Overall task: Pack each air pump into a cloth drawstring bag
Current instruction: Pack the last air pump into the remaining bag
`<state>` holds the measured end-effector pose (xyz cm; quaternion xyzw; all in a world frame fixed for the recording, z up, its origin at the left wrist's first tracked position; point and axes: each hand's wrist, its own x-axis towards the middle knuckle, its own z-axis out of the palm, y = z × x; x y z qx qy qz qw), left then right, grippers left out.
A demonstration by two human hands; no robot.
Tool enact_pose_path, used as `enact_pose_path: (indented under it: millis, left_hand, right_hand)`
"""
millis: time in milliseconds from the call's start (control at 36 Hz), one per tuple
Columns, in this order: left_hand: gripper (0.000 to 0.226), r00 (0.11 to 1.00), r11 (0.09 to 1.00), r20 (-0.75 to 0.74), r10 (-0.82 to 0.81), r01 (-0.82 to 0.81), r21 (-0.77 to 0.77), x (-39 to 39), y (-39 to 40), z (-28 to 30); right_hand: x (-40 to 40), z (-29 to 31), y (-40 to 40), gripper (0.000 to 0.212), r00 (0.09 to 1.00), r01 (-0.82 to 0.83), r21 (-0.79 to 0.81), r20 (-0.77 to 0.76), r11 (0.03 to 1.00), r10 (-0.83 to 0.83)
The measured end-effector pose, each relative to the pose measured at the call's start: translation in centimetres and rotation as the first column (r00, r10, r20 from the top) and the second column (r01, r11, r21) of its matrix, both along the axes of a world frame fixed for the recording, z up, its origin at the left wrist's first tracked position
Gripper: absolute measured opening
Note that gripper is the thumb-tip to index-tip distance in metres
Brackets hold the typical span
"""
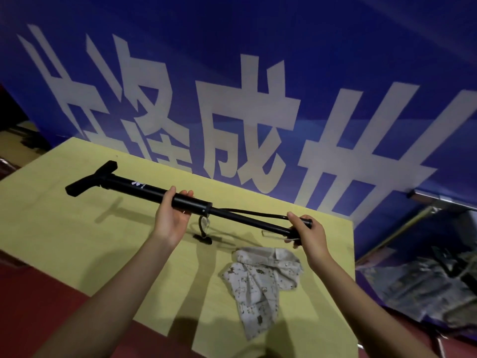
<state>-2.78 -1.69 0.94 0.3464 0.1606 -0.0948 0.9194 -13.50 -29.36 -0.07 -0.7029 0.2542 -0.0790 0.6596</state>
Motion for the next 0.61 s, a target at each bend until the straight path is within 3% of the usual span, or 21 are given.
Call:
enact_pose_path:
  millis: [333, 611]
  left_hand:
    - [0.010, 0.998, 0.990, 0.040, -0.058, 0.053, 0.129, -2.9, -0.7, -0.2]
    - [0.026, 0.999, 0.974, 0.002, -0.053, 0.051, 0.221, -4.5, -1.1, -0.5]
  right_hand:
    - [-0.8, 0.2, 3.1, 0.027, 1.000, 0.007, 0.109, 0.012, 0.994, -0.008]
    - [-1.1, 1.0, 3.8, 0.031, 0.972, -0.210, 0.103, -0.084, 0.972, 0.219]
